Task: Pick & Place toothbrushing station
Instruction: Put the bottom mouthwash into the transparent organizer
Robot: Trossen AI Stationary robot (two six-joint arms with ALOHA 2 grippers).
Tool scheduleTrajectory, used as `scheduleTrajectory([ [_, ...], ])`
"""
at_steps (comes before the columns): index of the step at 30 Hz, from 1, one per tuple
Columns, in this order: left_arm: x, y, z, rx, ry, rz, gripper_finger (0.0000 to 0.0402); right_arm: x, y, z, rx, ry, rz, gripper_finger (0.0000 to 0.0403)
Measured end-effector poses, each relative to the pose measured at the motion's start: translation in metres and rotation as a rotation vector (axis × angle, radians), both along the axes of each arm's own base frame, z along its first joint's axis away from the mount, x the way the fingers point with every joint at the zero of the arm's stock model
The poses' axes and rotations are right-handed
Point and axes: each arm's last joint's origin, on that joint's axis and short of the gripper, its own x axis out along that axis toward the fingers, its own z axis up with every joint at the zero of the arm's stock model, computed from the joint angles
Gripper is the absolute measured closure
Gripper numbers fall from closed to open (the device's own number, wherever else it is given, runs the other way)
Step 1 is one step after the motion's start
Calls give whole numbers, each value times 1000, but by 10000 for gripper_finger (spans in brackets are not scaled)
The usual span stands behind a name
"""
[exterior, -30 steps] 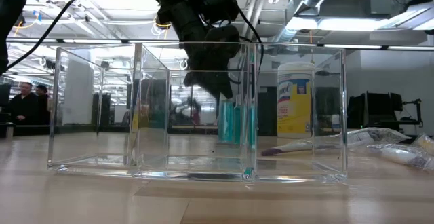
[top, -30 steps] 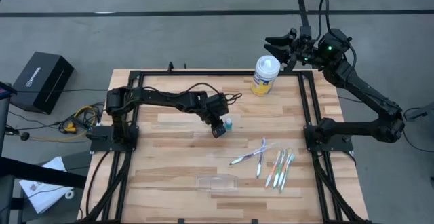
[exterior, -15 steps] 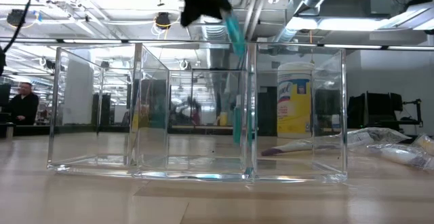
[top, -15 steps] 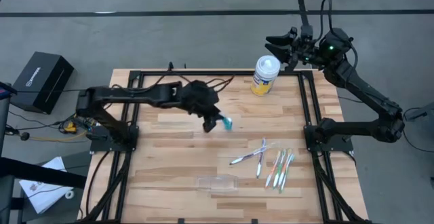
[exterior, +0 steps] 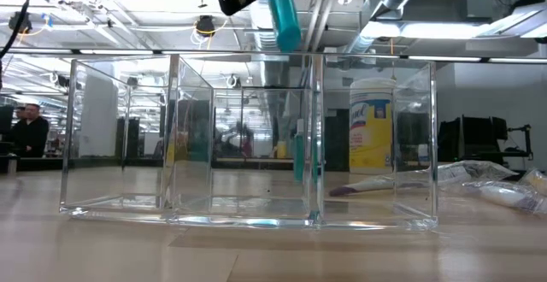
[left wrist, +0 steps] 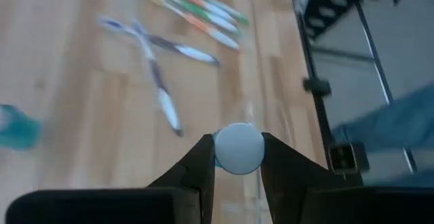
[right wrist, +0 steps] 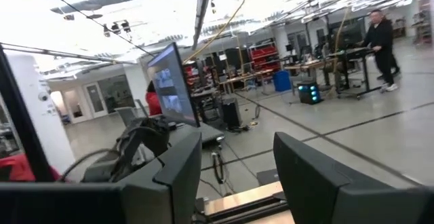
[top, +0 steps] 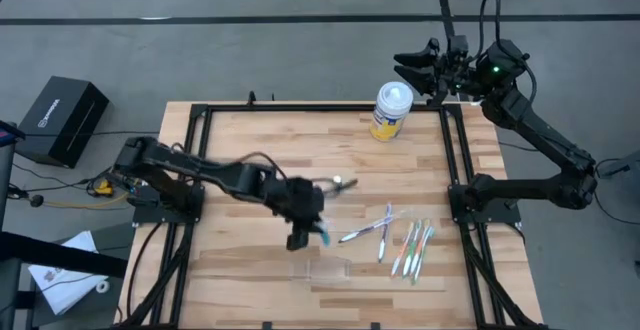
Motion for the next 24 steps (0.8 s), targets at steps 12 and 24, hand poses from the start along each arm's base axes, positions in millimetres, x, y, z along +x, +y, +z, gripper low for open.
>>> scheduleTrajectory([
  [12,-6,-46,-10,84,-39,-241,320,18,7,-5,27,17,32,228],
  [24,-10,-59,-69,139,119,-274,320,38,25,-11,46,36,76,228],
])
